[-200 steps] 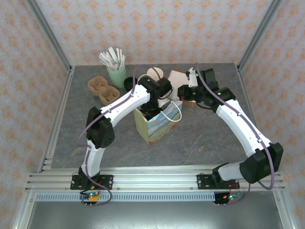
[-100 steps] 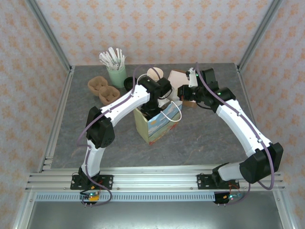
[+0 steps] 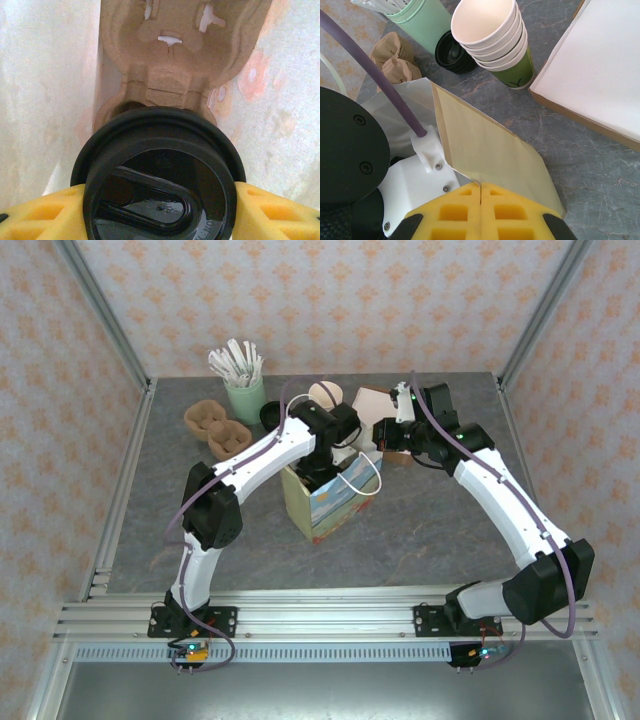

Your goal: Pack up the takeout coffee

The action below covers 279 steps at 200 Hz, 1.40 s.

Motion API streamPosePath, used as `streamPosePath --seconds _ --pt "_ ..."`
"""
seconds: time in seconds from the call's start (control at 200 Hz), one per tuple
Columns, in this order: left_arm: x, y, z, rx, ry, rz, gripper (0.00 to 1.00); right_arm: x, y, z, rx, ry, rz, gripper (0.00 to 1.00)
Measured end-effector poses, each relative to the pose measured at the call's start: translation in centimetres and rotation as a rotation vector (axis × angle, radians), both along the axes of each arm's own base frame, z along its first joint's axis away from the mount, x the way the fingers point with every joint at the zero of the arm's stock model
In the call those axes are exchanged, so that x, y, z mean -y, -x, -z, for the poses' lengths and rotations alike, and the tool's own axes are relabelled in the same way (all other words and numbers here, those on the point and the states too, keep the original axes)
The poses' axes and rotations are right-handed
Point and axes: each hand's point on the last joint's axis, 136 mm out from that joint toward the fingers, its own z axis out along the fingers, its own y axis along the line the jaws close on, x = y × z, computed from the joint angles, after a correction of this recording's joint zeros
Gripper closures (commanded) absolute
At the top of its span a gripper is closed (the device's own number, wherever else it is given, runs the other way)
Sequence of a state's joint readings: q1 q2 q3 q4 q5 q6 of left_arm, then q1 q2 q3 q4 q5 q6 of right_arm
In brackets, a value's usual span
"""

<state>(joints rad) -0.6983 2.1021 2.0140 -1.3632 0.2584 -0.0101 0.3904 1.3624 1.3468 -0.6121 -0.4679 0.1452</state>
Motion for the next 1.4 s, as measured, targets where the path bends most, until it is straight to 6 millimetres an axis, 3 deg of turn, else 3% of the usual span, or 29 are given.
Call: streamPosePath --seconds 0.48,0.876,1.396 --pt "0.03 -0.15 -0.12 0.007 0.001 -0.004 0.31 0.00 -0.01 0.01 0.000 0.000 0.000 0.94" --pt "0.49 -0.90 0.18 0.036 0.016 -0.020 0.16 0.00 0.00 0.00 0.000 0.000 0.000 0.95" --pt "0.52 -0.91 0.07 0.047 0.026 -0.020 0.13 0.00 -0.01 0.01 0.000 0.000 0.000 0.95"
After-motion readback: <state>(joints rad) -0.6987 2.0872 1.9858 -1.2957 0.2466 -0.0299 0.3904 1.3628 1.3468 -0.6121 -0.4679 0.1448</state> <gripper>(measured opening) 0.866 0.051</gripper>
